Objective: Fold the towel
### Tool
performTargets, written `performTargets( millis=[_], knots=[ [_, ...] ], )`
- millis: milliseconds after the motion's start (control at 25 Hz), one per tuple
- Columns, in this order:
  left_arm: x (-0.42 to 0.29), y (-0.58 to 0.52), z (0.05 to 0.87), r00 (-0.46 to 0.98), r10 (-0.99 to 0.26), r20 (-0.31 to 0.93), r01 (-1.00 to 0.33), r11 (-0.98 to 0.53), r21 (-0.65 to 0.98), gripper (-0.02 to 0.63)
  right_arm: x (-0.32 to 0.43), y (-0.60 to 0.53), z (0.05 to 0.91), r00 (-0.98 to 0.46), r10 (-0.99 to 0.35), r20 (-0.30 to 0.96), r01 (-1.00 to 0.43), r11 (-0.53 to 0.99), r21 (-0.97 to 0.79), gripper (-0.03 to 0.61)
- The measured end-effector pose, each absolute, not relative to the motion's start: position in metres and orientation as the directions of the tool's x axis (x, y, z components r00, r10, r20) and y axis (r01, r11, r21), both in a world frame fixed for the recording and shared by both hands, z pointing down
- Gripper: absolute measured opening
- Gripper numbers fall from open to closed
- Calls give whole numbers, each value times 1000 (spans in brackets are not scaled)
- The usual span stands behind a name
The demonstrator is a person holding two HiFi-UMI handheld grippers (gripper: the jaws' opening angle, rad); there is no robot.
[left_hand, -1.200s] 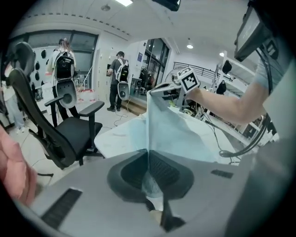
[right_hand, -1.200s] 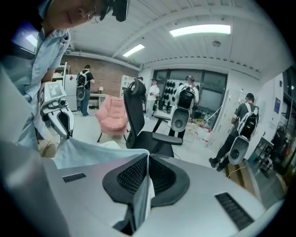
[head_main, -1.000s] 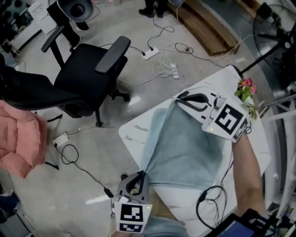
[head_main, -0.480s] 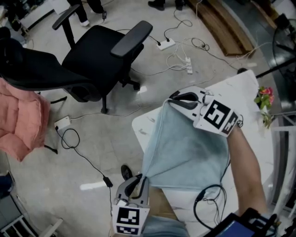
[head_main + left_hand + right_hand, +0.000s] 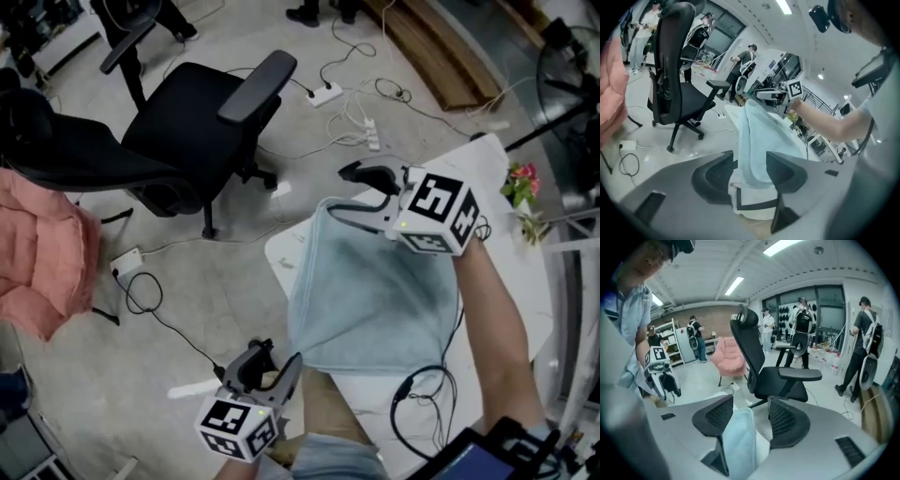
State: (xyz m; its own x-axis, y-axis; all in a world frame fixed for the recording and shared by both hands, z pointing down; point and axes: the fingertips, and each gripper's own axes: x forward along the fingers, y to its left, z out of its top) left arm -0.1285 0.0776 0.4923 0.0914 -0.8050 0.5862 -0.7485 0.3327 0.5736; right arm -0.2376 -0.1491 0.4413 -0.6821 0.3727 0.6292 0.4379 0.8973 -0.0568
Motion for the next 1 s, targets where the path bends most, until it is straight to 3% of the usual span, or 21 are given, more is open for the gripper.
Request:
performTargets(
  millis=[120,240,480,720,920,1000],
  knots=[
    [-144,80,473,39,-826,562,-791,318,523,222,-233,-160,430,-716,256,649,369,928,42,249],
    [-163,71,449,-2,-856,517,-857,268,440,209,-214,-177,392,-811,152,565,214,976,44,245],
    [-175,24,406,22,-895,446,-934,140,328,193,-110,-218,334,-845,-119,522,-85,992,89,246],
    [-125,-28,402,205,-867,454,-963,-95,253,155,17,-237,354,-739,-357,572,-387,919,74,219],
    [-24,-45,419,428,-751,503,-904,-341,259,46,58,-254,417,-686,-379,620,-492,870,-12,187],
    [16,-52,424,503,-691,519,-863,-432,261,36,55,-266,436,-693,-359,625,-500,864,-57,173]
  ],
)
